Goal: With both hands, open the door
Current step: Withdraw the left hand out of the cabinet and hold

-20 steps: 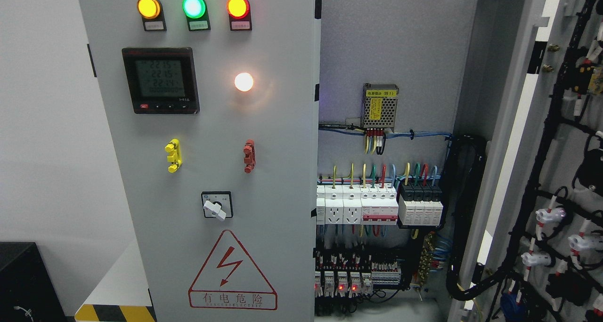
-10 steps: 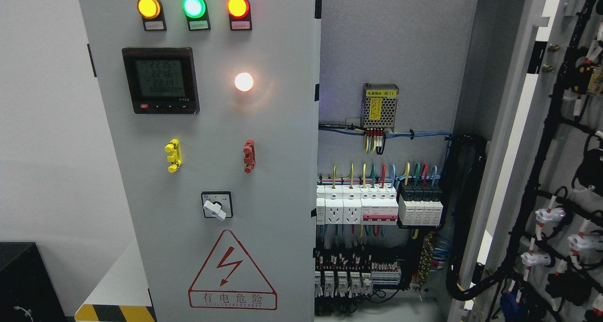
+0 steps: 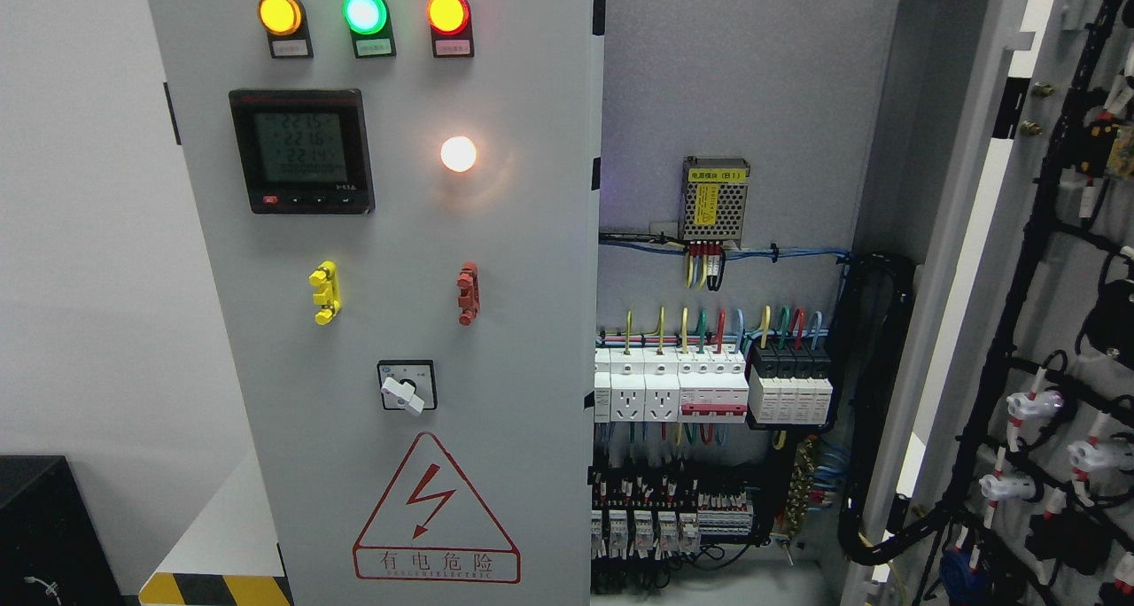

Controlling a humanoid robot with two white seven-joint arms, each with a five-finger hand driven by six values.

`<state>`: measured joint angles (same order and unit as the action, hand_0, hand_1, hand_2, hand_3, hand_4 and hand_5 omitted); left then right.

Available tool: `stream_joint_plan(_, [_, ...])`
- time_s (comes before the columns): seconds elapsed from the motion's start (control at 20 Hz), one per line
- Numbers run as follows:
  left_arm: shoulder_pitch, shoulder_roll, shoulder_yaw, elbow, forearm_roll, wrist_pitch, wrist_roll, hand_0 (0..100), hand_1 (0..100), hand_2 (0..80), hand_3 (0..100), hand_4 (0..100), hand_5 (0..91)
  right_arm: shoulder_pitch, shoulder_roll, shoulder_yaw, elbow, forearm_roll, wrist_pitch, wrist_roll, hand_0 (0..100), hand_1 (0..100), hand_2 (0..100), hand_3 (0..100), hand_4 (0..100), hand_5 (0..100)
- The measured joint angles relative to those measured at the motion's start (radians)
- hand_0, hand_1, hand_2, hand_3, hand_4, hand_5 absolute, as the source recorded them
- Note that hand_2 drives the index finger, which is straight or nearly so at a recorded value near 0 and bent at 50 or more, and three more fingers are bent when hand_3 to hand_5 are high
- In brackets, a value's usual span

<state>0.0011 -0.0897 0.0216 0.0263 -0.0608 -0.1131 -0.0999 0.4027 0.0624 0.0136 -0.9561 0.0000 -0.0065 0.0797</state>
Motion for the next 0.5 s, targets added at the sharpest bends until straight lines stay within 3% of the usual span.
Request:
stream_joint_plan(0.15, [-0.001,-0.002,0.006,0.004,0.0,0.0,0.0,0,0,0.0,0,0,0.0,0.12,-0.032,0.028,-0.26,0.0,-0.141,-0.002,0,0,0,0,0,0])
stream_joint_plan(0.35, [-0.001,-0.004,0.011,0.008,0.0,-0.001,0.0,0,0,0.0,0,0,0.0,0.212,-0.079,0.074,-0.526,0.0,-0.471,-0.007,0,0,0,0,0,0])
stream_joint_plan(0.5, [-0.001,-0.006,0.015,0.01,0.0,-0.002,0.0,0,0,0.0,0,0,0.0,0.211,-0.111,0.108,-0.67,0.0,-0.575,-0.007,0,0,0,0,0,0])
